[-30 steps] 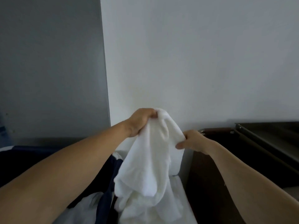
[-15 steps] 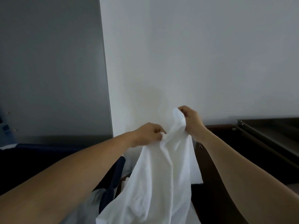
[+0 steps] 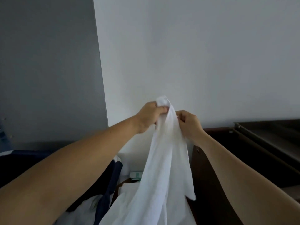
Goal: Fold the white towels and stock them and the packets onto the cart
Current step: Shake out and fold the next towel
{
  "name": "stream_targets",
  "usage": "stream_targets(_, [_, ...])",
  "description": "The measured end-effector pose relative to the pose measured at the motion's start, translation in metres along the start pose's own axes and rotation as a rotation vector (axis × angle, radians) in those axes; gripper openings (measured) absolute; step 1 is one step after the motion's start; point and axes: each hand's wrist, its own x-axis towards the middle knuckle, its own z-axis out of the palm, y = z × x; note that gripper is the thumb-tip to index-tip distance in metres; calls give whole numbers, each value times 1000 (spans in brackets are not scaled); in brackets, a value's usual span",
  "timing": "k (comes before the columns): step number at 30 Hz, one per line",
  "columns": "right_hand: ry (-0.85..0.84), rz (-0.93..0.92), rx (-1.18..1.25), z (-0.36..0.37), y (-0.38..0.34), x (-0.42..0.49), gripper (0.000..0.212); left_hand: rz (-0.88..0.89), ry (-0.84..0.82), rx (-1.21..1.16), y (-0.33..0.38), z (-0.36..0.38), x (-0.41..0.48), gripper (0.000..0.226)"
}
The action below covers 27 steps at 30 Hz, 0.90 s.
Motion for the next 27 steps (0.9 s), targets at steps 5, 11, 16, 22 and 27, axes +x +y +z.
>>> stream_targets(5, [-208, 191, 384, -1, 24, -14, 50, -11, 73, -164, 29, -7, 9, 23])
stream_targets(11, [-256, 166, 92, -2, 48, -29, 20, -69, 261, -331, 30, -12, 17, 14])
stream_targets(16, [-10, 197, -96, -10, 49, -26, 18, -175, 276, 92, -16, -14, 18, 16])
stream_targets(22, [-46, -36, -129, -10, 4, -12, 20, -296, -226, 408, -51, 13, -5, 54])
stream_targets(27, [-107, -73, -178, -2, 3, -14, 6, 86, -206, 724, -54, 23, 2, 43])
